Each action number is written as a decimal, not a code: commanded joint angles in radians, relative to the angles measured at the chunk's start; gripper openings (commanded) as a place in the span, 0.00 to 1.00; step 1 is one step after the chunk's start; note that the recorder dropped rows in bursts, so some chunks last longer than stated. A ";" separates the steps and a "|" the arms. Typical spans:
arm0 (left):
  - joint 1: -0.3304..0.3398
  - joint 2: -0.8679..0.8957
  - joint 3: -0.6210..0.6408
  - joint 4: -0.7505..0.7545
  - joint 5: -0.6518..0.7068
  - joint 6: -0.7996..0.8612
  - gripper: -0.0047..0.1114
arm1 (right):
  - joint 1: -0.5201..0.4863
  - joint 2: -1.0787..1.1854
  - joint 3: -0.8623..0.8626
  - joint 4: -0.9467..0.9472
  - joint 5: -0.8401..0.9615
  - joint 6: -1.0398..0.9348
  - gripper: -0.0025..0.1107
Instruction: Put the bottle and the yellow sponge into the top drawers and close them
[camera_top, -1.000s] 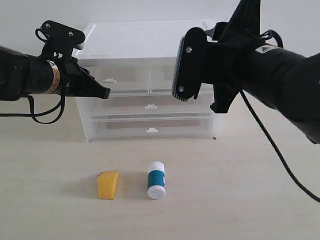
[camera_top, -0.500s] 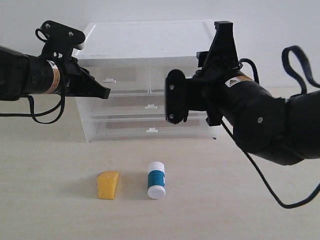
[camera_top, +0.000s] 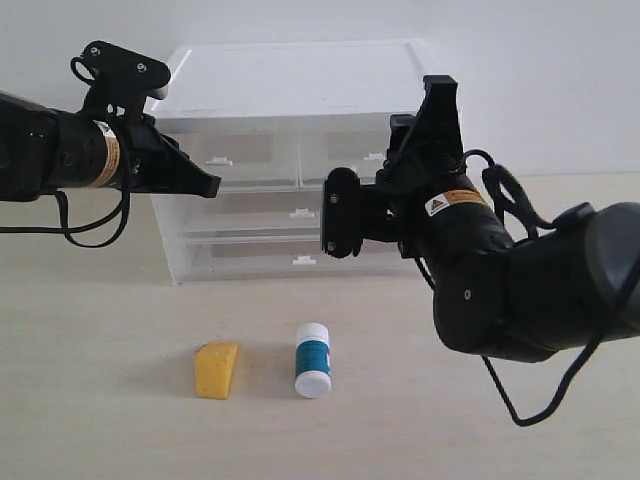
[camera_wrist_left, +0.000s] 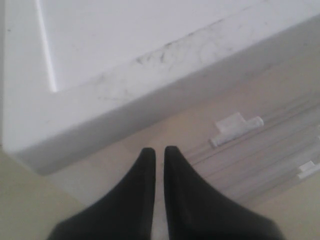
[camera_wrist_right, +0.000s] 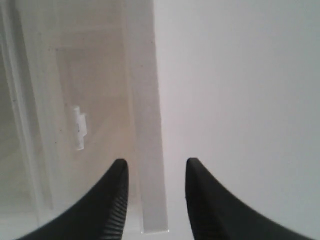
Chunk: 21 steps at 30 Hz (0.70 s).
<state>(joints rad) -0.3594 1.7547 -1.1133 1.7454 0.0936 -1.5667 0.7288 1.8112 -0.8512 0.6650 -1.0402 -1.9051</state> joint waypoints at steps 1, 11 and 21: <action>0.001 -0.003 -0.008 -0.001 0.011 0.000 0.07 | 0.002 0.045 0.002 -0.041 -0.112 0.042 0.32; 0.001 -0.003 -0.008 -0.001 0.011 0.000 0.07 | 0.002 0.133 0.002 -0.047 -0.181 0.203 0.32; 0.001 -0.003 -0.008 -0.001 0.011 0.000 0.07 | 0.002 0.170 0.002 -0.091 -0.181 0.196 0.32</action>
<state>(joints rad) -0.3594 1.7547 -1.1133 1.7454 0.0936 -1.5667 0.7288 1.9828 -0.8512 0.6005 -1.2094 -1.7147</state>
